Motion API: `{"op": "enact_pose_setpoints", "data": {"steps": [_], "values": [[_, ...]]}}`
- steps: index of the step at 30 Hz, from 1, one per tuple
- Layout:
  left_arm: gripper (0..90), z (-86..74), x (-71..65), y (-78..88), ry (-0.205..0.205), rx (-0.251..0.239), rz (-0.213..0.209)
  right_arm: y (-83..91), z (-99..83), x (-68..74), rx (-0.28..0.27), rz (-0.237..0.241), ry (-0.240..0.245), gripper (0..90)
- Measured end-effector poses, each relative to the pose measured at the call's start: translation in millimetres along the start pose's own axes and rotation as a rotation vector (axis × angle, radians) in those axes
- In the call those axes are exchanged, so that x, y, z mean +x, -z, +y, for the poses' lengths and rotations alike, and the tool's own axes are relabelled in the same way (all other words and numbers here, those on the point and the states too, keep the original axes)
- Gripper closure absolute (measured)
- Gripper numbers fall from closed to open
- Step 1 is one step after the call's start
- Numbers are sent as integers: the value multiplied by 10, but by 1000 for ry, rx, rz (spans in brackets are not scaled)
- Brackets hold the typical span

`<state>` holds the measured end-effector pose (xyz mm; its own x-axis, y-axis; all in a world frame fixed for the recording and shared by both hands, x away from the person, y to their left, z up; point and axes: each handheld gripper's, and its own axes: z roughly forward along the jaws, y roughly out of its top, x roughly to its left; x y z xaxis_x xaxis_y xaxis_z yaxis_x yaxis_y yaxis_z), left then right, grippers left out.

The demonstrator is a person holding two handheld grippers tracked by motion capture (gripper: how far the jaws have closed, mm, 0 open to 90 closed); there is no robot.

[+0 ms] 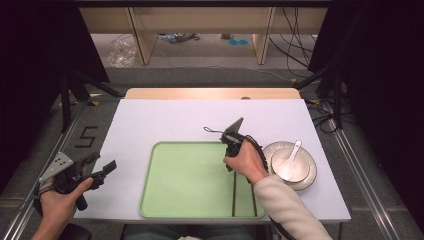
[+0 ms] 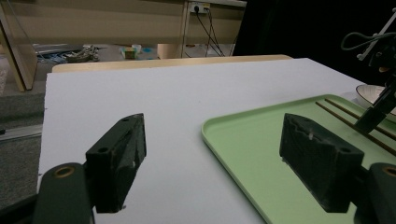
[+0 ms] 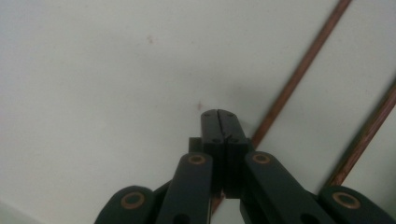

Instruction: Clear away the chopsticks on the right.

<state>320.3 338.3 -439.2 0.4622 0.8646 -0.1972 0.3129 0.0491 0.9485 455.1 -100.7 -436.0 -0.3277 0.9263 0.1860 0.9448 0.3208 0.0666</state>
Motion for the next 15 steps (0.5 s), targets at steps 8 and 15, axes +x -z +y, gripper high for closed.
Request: {"op": "enact_pose_setpoints", "data": {"steps": [8, 15], "values": [[228, 0, 1, 2, -1, 1, -1, 95, -19, -67, -73, 8, 42, 900], [228, 0, 0, 3, -2, 0, 1, 242, -53, -104, -196, 42, 106, 847]]}}
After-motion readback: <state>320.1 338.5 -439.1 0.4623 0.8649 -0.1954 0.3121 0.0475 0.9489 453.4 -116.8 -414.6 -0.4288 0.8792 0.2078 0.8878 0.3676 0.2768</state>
